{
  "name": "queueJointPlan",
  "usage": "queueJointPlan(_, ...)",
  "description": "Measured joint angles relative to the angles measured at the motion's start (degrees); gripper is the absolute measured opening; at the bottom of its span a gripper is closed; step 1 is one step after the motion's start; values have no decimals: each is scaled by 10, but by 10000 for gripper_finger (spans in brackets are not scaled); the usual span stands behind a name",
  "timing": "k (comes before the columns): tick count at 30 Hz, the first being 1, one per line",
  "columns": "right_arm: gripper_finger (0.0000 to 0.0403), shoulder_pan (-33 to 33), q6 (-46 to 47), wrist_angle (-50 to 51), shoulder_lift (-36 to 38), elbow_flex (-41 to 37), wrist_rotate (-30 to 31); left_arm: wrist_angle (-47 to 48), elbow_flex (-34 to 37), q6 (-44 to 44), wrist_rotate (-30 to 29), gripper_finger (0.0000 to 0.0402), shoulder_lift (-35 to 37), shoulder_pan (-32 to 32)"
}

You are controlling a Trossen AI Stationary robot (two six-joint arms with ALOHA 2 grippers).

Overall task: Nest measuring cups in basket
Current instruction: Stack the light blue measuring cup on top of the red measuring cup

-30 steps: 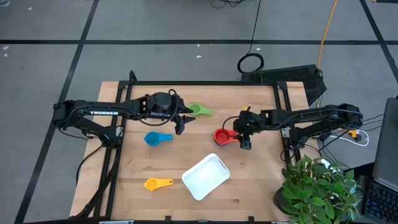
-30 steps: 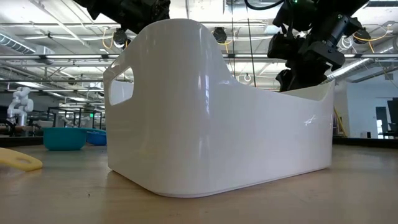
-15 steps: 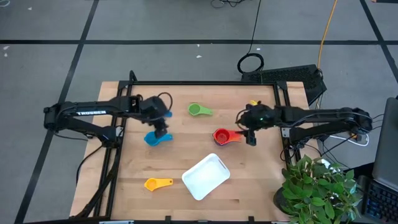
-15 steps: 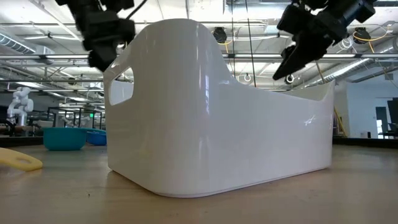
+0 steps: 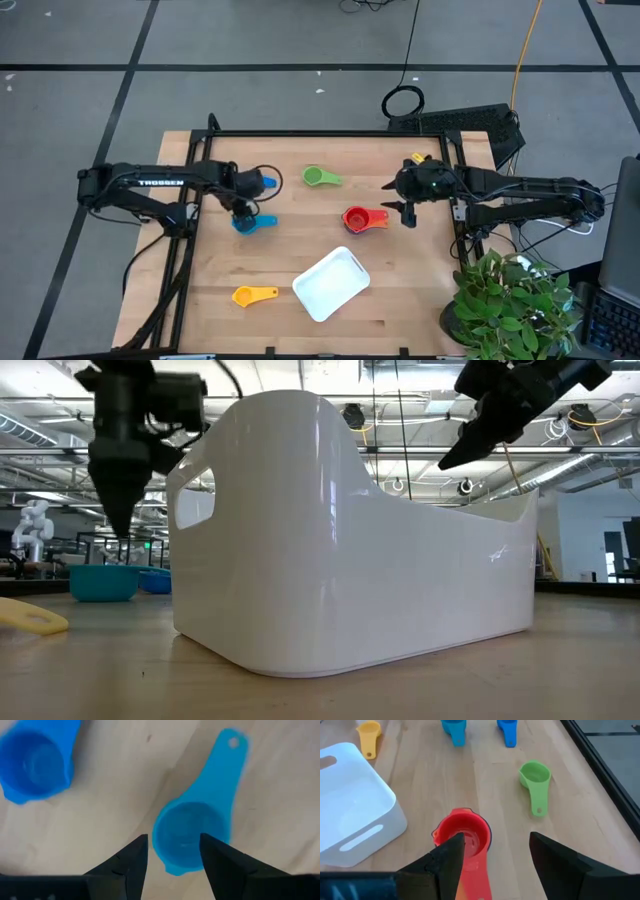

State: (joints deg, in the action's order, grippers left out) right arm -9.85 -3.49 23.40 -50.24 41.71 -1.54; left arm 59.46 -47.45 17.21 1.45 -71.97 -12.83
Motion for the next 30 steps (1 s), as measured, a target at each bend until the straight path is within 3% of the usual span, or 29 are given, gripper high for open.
queueJointPlan(8,215,0,-5,-7,0,0,0,-57,84,7,-2,182,-1,-37)
queueJointPlan(17,215,0,-7,-8,-1,0,0,-101,110,10,1,176,-1,-61)
queueJointPlan(21,215,0,-9,-8,-1,0,0,-101,110,25,9,132,-2,-61)
queueJointPlan(27,215,0,-17,-8,-1,0,0,-104,110,29,35,24,-25,-61)
queueJointPlan(30,215,0,-18,-8,-1,0,0,-105,106,45,41,12,-31,-61)
